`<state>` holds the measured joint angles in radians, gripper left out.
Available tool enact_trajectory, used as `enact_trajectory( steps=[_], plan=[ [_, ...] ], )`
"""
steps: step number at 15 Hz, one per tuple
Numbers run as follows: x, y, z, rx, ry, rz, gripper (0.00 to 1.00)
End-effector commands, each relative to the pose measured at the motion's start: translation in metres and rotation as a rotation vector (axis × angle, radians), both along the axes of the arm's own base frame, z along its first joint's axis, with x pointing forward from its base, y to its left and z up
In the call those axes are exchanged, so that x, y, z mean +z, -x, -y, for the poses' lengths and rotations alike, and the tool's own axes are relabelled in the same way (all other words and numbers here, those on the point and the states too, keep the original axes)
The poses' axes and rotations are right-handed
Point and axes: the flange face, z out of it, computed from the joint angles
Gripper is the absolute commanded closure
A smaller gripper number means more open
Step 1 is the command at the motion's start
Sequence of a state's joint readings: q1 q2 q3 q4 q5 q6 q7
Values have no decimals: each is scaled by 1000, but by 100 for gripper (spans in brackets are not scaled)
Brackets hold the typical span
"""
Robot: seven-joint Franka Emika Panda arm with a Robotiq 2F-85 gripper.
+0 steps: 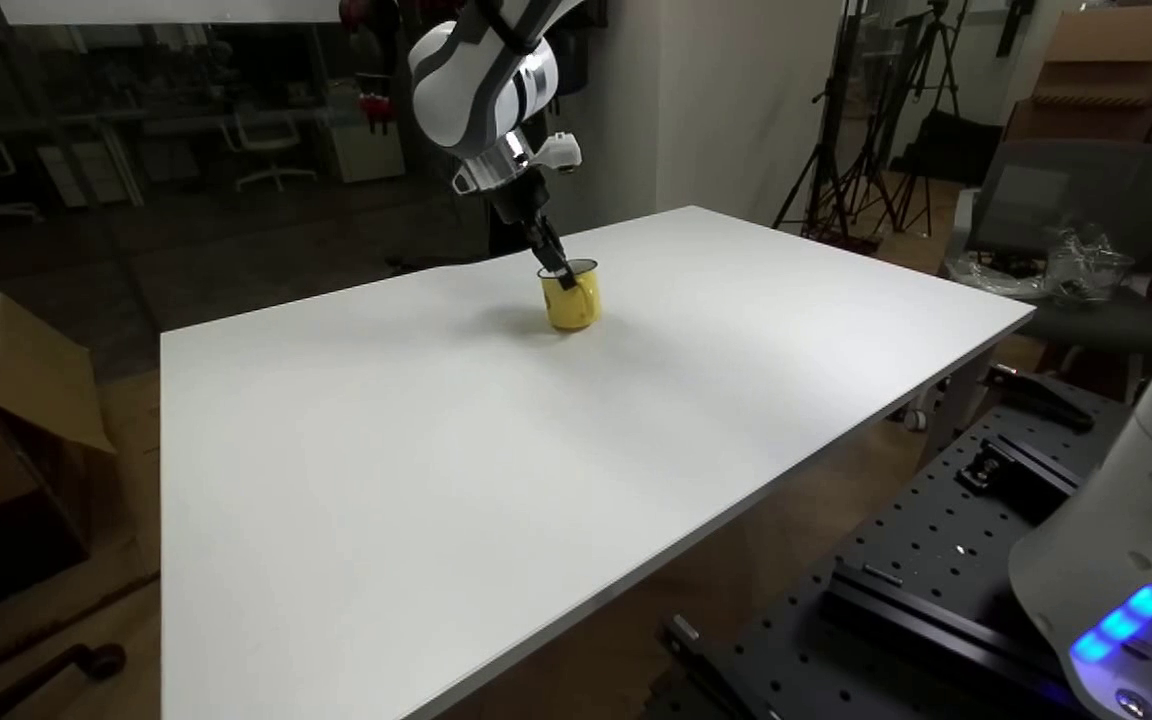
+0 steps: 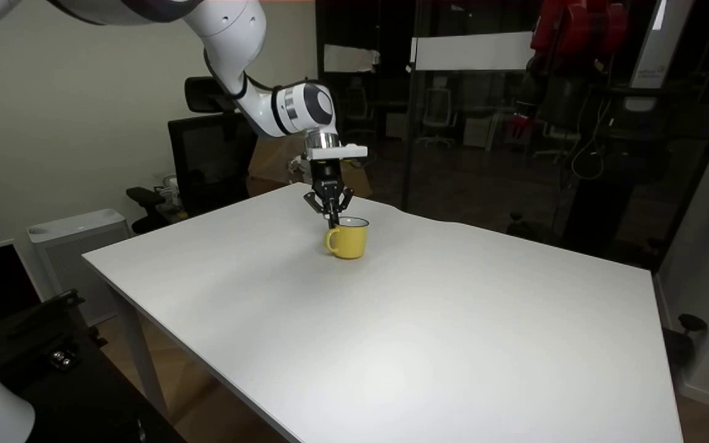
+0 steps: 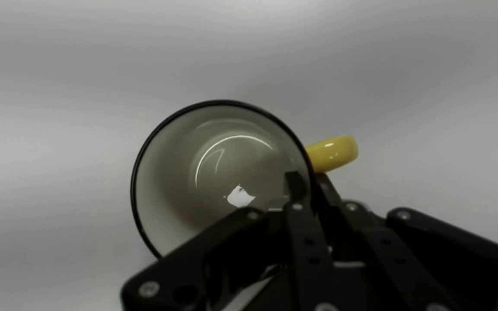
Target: Move the yellow mug to the left
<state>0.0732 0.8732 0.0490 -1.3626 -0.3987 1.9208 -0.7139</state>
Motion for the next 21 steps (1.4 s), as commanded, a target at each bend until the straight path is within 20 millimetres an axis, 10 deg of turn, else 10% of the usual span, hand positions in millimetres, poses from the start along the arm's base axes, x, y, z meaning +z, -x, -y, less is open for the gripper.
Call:
enact_trajectory(
  steps=[1, 21],
  plan=[
    [-7, -13, -26, 92, 32, -21, 97],
    [11, -46, -48, -343, -133, 277, 97]
  ],
)
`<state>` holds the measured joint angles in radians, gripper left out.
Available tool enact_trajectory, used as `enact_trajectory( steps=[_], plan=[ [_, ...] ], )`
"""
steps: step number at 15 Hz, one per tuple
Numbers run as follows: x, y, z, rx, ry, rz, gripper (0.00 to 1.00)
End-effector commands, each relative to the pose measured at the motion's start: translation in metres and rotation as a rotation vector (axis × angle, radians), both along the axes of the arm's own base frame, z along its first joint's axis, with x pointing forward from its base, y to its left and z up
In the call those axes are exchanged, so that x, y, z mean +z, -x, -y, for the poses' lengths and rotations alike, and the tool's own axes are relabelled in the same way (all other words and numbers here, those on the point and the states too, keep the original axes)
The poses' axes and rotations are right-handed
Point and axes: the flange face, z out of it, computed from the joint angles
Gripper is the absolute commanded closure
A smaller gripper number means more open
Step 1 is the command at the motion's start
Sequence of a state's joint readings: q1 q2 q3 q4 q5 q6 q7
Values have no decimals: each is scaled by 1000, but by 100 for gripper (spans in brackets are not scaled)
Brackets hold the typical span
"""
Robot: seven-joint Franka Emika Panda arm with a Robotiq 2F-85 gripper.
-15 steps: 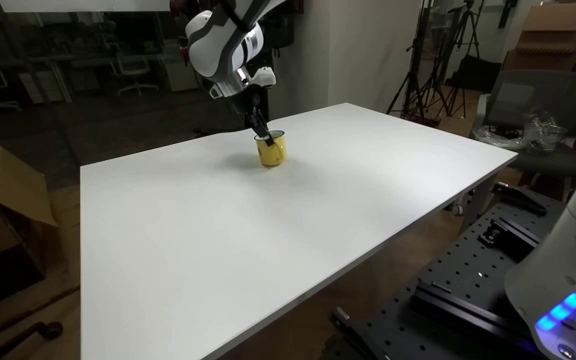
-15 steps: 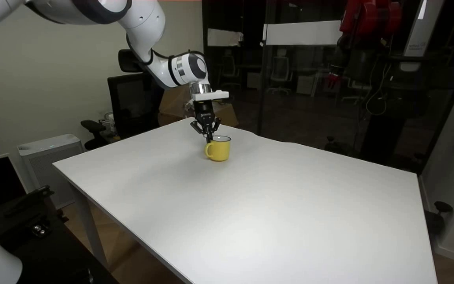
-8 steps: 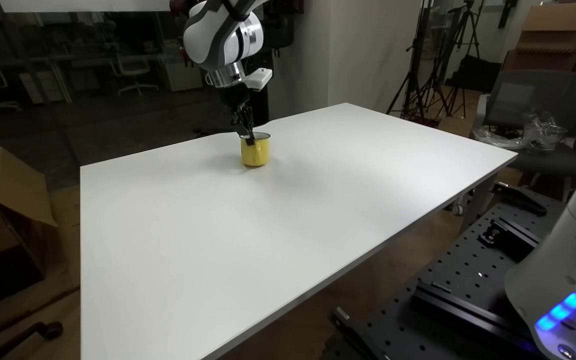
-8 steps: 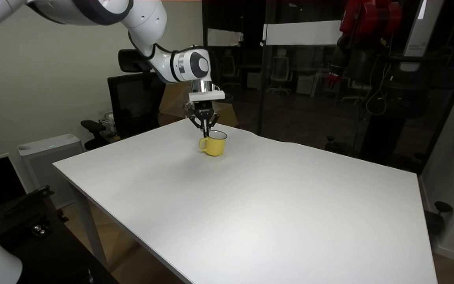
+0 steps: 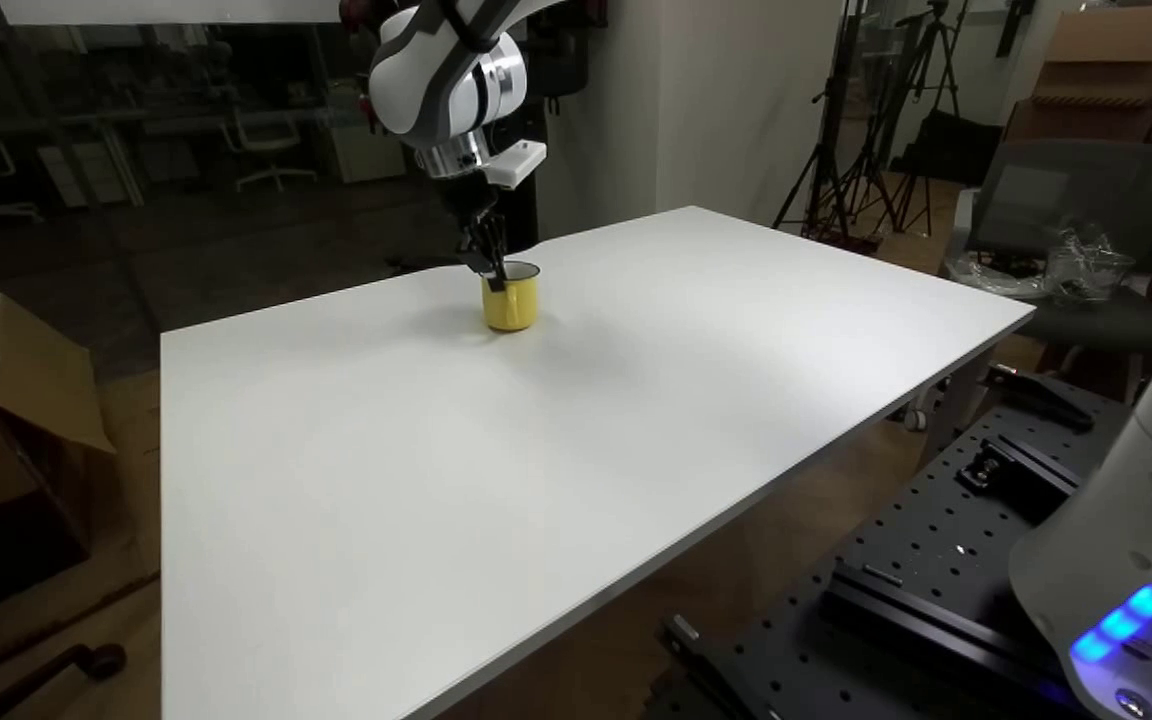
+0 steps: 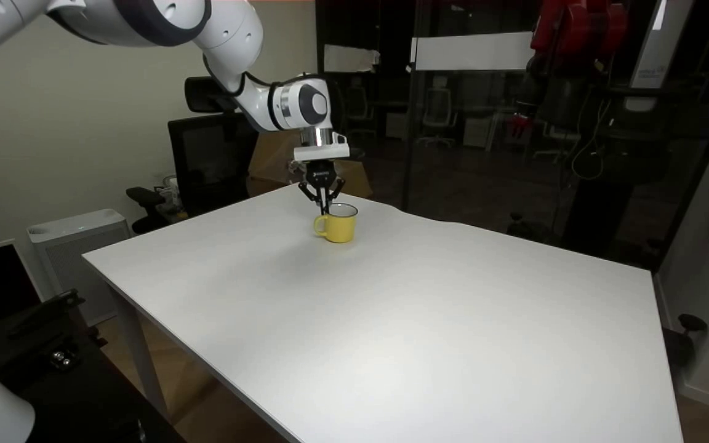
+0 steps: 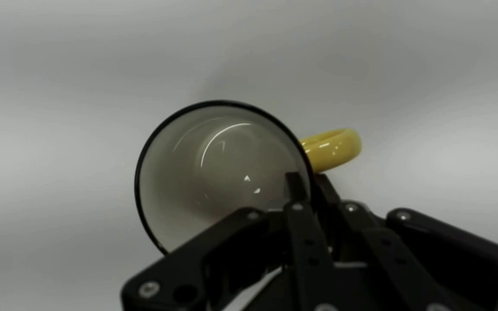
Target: Move the yellow mug to the left
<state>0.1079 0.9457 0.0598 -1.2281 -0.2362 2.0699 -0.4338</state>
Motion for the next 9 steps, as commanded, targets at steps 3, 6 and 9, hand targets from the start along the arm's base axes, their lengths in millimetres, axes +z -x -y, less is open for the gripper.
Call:
enact_trajectory(
  steps=[3, 6, 9],
  plan=[
    [0, -9, 1, -64, 16, 15, 65],
    [-3, -10, 0, -71, 19, 13, 52],
    [-2, -9, 0, -74, 26, 14, 30]
  ],
)
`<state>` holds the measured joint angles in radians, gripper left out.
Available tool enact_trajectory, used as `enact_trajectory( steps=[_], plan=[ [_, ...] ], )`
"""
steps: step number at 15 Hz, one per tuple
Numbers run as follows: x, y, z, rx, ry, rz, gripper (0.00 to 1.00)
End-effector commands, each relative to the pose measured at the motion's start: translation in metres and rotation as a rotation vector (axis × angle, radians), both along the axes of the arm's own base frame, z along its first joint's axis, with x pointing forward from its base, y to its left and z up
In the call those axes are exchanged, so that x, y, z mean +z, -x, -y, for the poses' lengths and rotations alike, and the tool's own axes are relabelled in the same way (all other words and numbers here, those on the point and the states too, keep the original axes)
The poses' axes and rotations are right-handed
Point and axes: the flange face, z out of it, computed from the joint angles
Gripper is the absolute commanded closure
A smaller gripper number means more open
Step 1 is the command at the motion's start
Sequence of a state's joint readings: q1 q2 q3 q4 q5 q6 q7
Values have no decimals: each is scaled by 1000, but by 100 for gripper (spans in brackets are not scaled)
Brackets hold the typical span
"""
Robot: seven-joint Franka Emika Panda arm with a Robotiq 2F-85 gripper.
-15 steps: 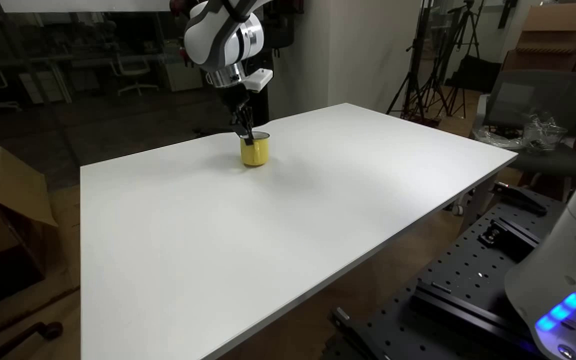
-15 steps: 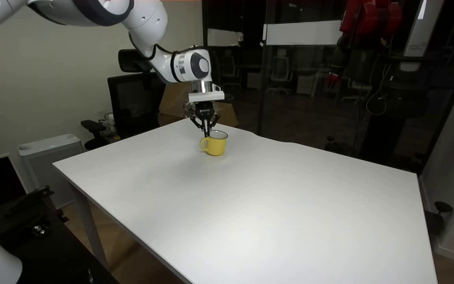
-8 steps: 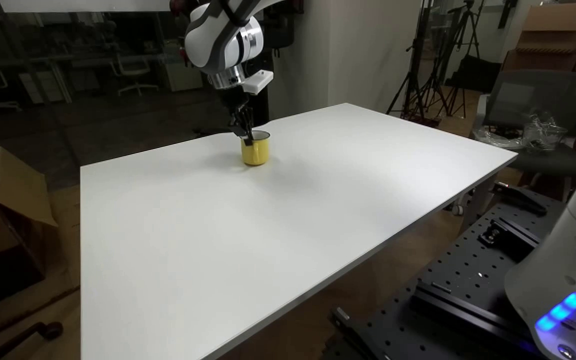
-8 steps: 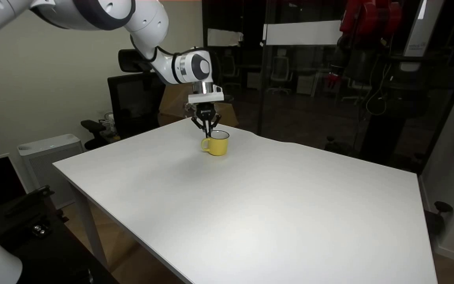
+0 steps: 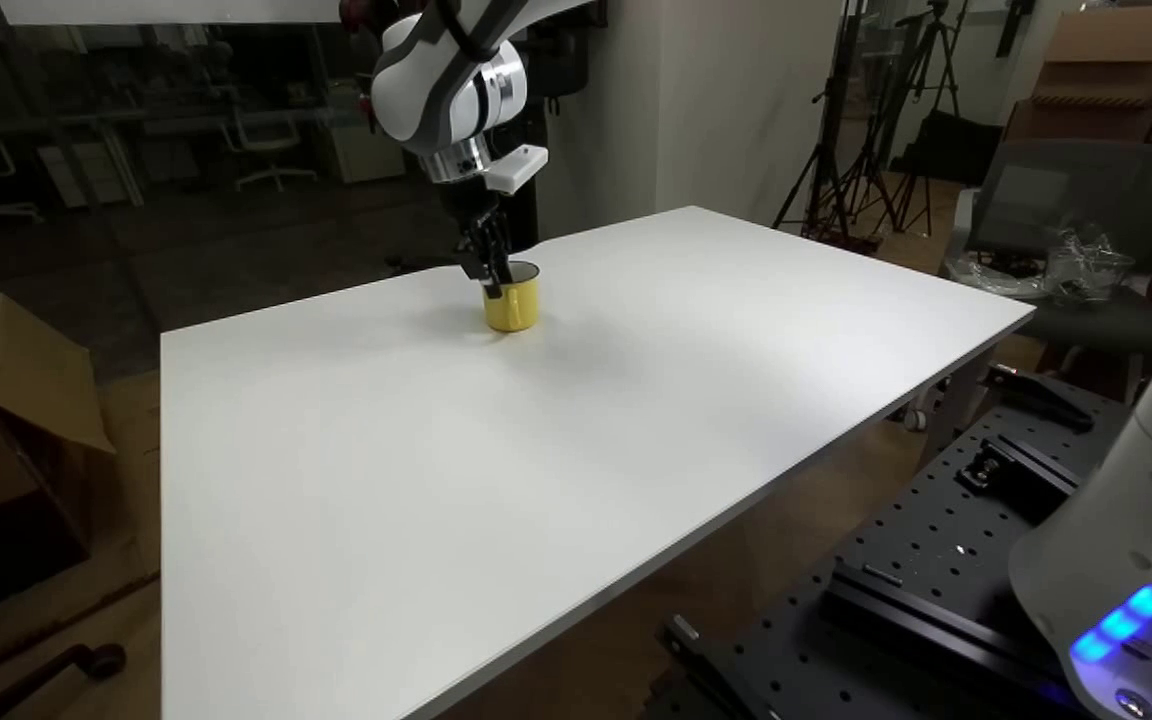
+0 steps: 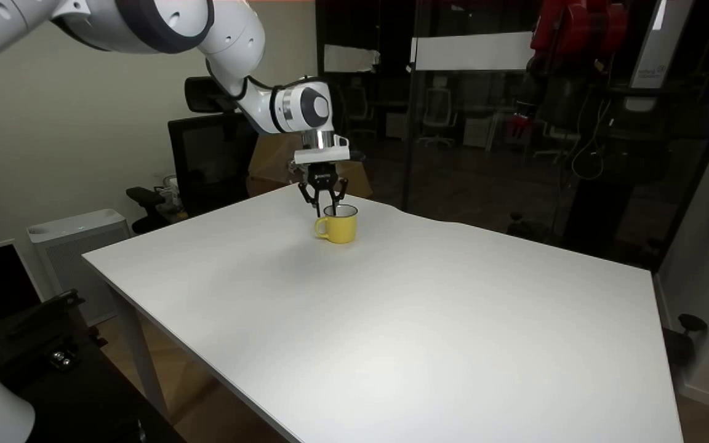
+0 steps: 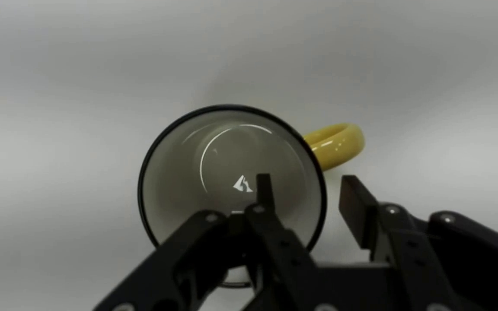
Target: Move the yellow mug to the left
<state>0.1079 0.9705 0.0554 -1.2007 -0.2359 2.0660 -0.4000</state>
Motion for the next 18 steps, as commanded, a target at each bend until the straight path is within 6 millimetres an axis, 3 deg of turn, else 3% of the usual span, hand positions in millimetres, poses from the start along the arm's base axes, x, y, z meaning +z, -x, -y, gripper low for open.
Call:
enact_trajectory(
  steps=[1, 5, 11, 12, 15, 18],
  plan=[
    [7, -6, -3, -36, 22, 12, 24],
    [37, -1, -9, -29, 23, 20, 0],
    [105, 21, -25, -13, 31, -25, 0],
    [82, 6, -21, 6, 20, -5, 0],
    [104, 14, -27, 11, 25, -16, 0],
    [100, 17, -26, 11, 27, -27, 0]
  ],
)
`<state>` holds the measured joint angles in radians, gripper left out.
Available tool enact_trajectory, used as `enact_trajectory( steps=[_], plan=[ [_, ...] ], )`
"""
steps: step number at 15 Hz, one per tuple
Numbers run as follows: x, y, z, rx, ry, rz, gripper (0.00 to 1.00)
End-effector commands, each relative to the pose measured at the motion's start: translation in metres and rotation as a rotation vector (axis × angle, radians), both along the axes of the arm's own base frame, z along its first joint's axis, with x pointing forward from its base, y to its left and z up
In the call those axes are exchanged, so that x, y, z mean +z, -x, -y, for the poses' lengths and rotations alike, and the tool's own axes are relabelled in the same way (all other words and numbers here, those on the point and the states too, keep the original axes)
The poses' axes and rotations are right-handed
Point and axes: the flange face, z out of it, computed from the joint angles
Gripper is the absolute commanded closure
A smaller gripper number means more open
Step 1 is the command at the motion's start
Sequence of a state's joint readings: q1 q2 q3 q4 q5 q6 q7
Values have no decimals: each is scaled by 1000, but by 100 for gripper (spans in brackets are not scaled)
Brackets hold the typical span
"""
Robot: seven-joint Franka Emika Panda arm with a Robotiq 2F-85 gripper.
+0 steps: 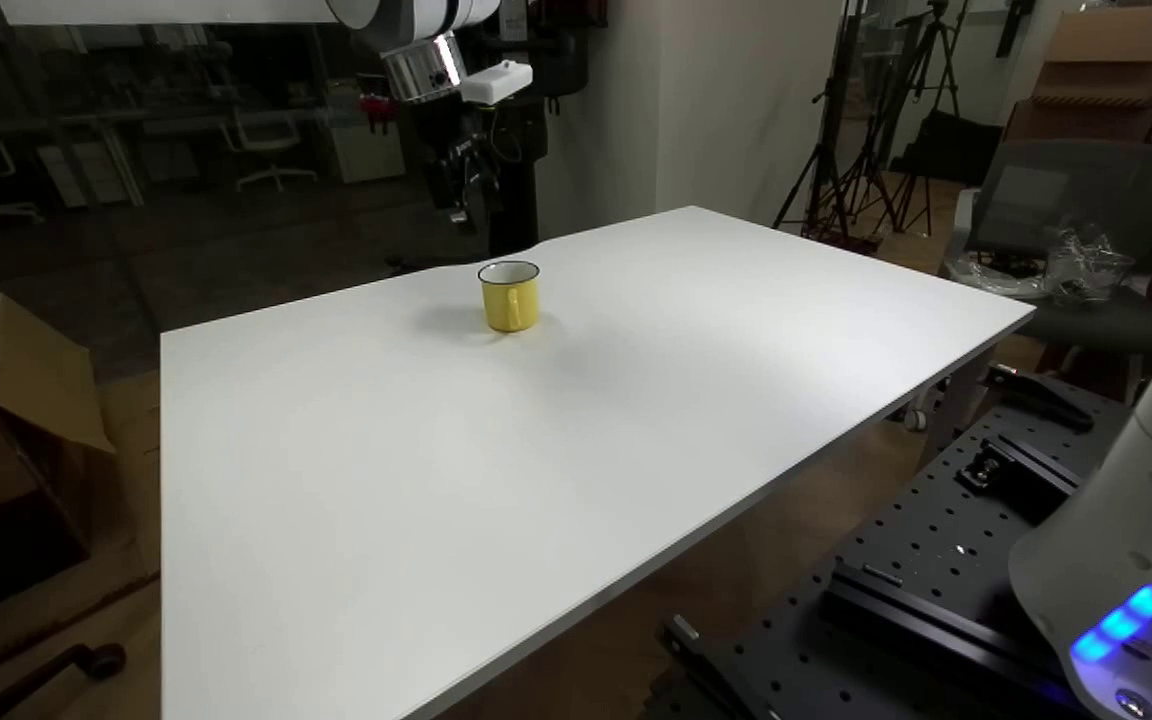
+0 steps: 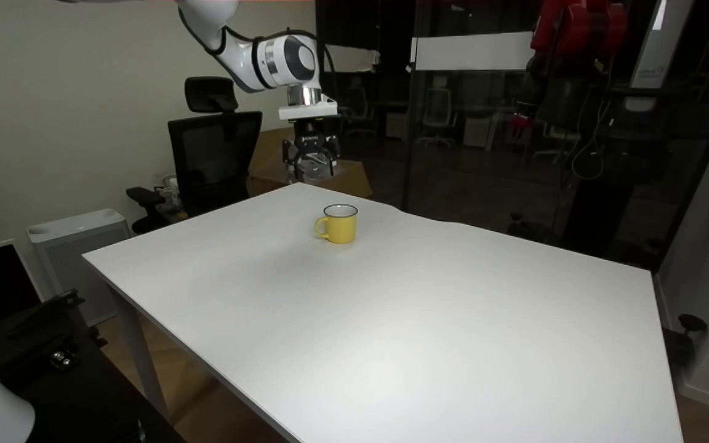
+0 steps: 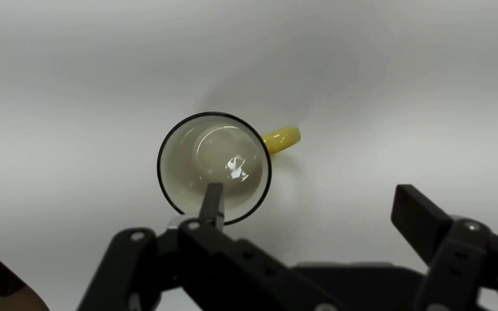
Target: Move the yellow mug to the left
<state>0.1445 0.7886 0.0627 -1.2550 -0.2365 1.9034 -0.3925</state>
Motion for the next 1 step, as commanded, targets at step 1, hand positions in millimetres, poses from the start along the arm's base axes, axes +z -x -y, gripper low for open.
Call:
enact_trajectory(
  steps=[1],
  plan=[
    [-1, 0, -1, 0, 1, -3, 0]
  ],
)
